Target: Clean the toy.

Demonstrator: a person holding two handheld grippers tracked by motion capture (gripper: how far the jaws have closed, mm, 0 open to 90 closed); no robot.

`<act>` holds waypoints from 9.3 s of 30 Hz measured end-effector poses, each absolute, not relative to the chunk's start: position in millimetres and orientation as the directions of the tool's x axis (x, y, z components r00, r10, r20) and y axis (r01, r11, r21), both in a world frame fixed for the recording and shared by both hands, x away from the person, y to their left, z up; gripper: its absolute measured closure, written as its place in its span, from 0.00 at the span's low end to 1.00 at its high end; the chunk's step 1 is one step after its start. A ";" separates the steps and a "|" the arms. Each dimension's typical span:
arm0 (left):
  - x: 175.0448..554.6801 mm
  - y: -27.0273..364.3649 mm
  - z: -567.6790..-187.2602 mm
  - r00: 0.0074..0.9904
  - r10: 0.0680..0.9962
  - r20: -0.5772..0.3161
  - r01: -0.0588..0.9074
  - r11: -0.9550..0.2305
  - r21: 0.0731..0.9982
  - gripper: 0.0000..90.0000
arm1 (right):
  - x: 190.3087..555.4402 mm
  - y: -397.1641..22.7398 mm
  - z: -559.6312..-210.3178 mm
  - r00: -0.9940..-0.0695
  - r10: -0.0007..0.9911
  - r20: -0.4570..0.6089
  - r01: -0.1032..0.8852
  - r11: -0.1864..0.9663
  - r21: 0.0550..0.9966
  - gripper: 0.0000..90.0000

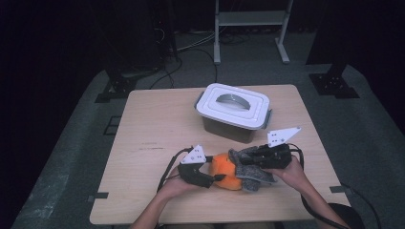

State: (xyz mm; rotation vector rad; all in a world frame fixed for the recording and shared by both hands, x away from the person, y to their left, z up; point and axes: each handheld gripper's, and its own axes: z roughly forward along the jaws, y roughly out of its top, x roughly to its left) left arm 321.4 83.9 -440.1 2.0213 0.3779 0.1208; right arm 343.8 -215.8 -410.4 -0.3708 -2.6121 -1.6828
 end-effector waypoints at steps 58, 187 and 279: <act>317.7 91.6 -412.8 0.919 0.394 -0.007 0.213 -0.481 0.850 0.11 | 342.0 -200.8 -414.0 -0.967 0.202 0.157 0.221 0.351 0.910 0.88; 329.2 75.6 -439.2 0.947 0.302 -0.105 0.228 -0.408 0.884 0.11 | 348.8 -210.4 -398.0 -0.968 0.183 0.171 0.231 0.393 0.890 0.88; 313.0 76.0 -418.7 0.946 0.322 -0.027 0.212 -0.553 0.806 0.06 | 339.6 -221.8 -419.2 -0.960 0.098 0.262 0.278 0.442 0.853 0.87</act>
